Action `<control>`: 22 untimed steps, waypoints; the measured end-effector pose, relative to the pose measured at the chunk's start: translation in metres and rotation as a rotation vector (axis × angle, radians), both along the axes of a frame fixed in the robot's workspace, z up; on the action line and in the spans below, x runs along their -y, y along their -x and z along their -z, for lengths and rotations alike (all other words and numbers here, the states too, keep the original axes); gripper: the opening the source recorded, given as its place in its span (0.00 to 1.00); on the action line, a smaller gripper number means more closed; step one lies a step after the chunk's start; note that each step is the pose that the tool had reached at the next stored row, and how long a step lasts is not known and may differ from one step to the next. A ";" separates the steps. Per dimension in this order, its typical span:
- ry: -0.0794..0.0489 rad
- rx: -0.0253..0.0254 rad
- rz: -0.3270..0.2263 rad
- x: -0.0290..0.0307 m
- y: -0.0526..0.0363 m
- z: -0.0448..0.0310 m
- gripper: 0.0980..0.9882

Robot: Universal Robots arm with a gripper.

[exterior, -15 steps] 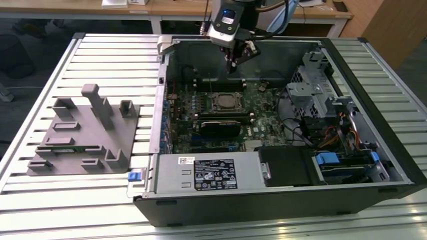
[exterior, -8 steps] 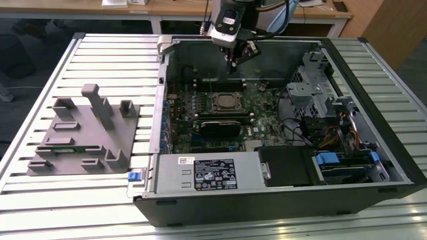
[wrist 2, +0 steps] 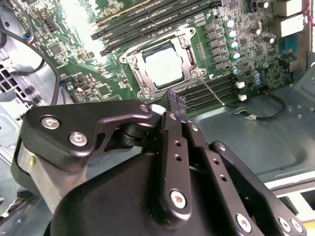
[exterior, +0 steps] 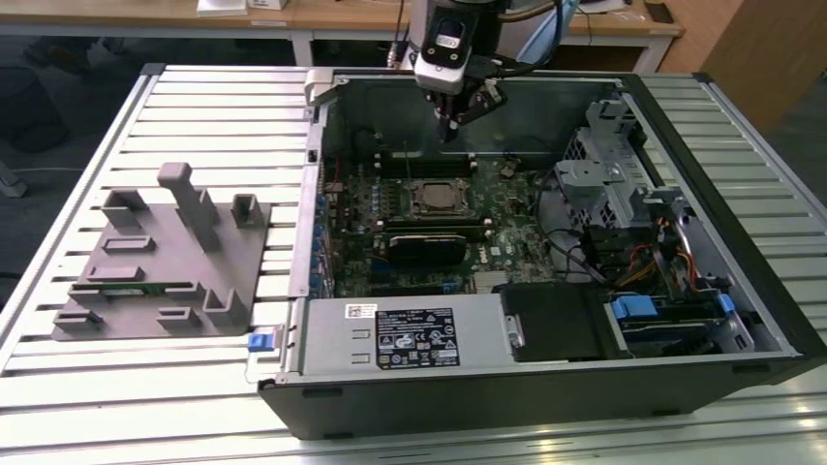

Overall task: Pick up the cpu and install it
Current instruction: 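Install the first cpu locking lever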

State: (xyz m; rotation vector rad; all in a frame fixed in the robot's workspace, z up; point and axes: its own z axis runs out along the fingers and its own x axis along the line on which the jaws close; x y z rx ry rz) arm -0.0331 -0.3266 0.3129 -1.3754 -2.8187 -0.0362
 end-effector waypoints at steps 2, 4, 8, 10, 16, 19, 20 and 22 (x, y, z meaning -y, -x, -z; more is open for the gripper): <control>0.000 0.0000 -0.018 0.0000 0.0000 0.0000 0.01; 0.000 0.0000 -0.032 0.0000 0.0000 0.0000 0.01; 0.000 0.0000 -0.059 0.0000 0.0000 0.0000 0.01; 0.000 0.0000 -0.074 0.0000 0.0000 0.0000 0.01; 0.000 0.0000 -0.114 0.0000 0.0000 0.0000 0.01; 0.000 0.0000 -0.129 0.0000 0.0000 0.0000 0.01; 0.000 0.0000 -0.134 0.0000 0.0000 0.0000 0.01; 0.000 -0.0001 -0.145 0.0000 0.0000 0.0000 0.01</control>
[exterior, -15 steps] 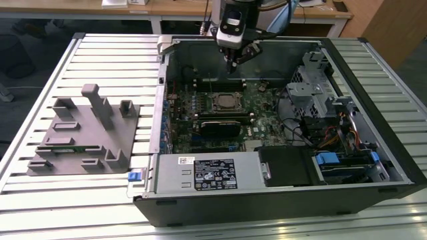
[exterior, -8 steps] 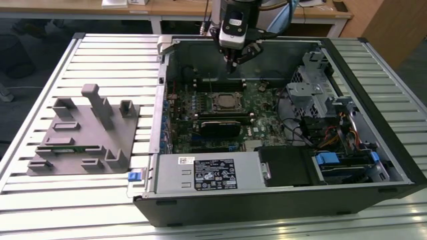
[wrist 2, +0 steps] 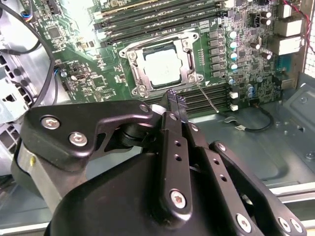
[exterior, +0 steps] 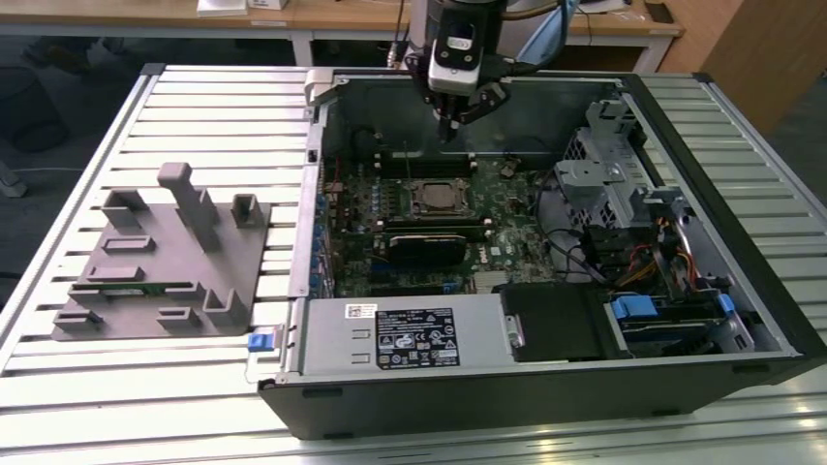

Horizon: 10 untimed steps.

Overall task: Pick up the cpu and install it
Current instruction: 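Install the first cpu locking lever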

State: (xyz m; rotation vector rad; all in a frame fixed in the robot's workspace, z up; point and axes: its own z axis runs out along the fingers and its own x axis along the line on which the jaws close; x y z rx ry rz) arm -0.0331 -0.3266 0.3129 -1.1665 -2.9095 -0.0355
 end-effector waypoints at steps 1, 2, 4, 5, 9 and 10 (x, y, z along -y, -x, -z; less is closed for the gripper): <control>0.000 0.0000 -0.007 0.0000 0.0000 0.0000 0.01; 0.000 0.0000 -0.014 0.0000 0.0000 0.0000 0.01; 0.000 0.0000 -0.030 0.0000 0.0000 0.0000 0.01; 0.000 0.0000 -0.039 0.0000 0.0000 0.0000 0.01; 0.000 0.0000 -0.098 0.0000 0.0000 0.0001 0.01; 0.000 0.0000 -0.118 0.0000 0.0000 0.0001 0.01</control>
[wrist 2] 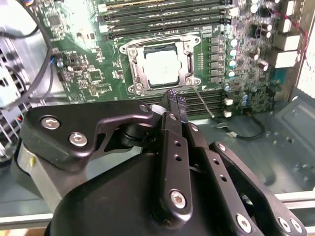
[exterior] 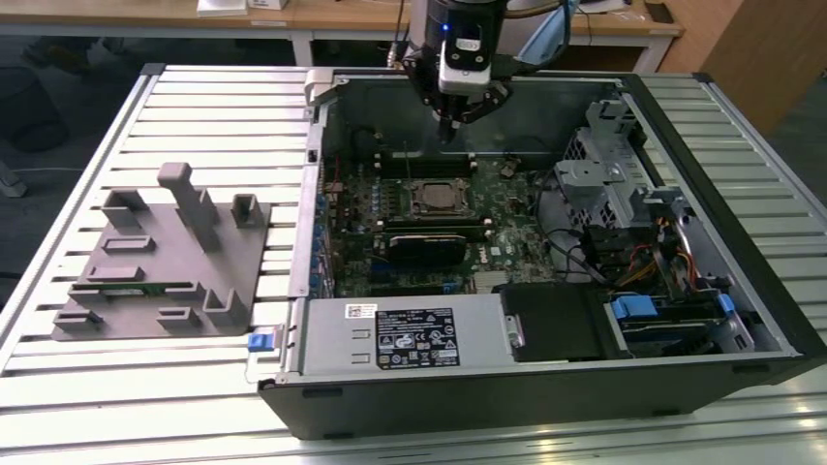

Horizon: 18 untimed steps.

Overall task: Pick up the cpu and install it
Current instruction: 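Install the first cpu locking lever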

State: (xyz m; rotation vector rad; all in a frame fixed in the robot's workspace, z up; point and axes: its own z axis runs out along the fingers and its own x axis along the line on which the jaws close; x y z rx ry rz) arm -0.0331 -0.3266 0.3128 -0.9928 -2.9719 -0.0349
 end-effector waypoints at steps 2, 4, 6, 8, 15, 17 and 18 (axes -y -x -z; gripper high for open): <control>0.000 0.0000 -0.036 0.0000 0.0000 0.0001 0.01; 0.000 0.0000 -0.072 0.0000 0.0000 0.0003 0.01; 0.000 0.0000 -0.109 0.0000 0.0000 0.0004 0.01; 0.000 0.0000 -0.145 0.0000 0.0000 0.0005 0.01; 0.000 0.0000 -0.267 0.0000 0.0000 0.0009 0.01; 0.000 0.0000 -0.299 0.0000 0.0000 0.0010 0.01; 0.000 0.0000 -0.316 0.0000 0.0000 0.0010 0.01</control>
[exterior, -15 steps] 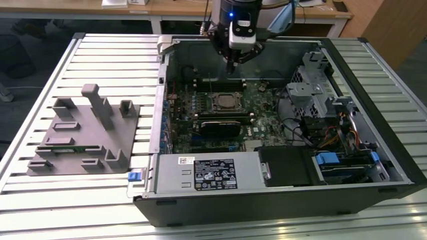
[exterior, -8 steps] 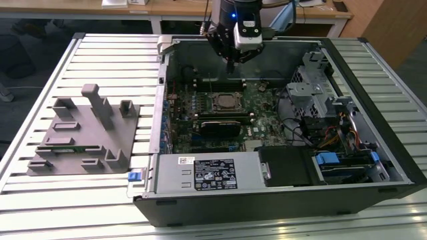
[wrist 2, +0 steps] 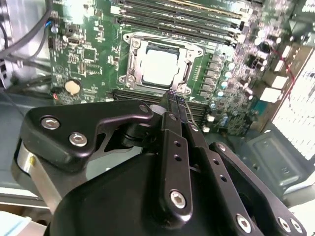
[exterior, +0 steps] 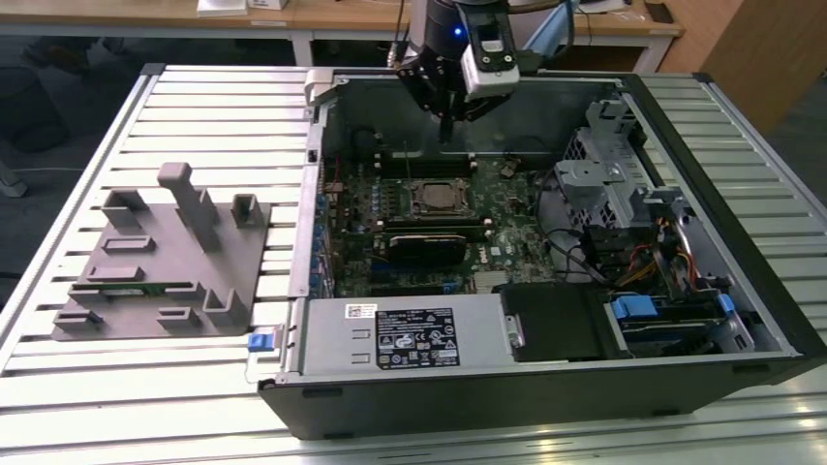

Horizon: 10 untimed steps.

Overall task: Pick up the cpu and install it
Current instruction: 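Install the first cpu locking lever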

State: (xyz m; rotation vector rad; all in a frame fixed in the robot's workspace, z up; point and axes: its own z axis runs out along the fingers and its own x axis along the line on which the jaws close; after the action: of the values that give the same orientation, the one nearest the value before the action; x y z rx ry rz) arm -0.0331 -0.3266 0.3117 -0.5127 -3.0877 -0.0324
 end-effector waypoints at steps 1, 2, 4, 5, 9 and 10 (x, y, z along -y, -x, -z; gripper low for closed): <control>0.000 0.0000 -0.016 0.0000 0.0000 0.0000 0.01; 0.000 0.0000 -0.033 0.0000 0.0000 0.0001 0.01; 0.000 0.0000 -0.065 0.0000 0.0000 0.0001 0.01; 0.000 0.0000 -0.080 0.0000 0.0000 0.0001 0.01; 0.000 0.0001 -0.132 0.0000 0.0000 0.0001 0.01; 0.000 0.0000 -0.145 0.0000 0.0000 0.0001 0.01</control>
State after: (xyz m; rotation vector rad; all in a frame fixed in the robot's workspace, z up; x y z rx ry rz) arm -0.0331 -0.3266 0.3116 -0.2879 -3.1153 -0.0310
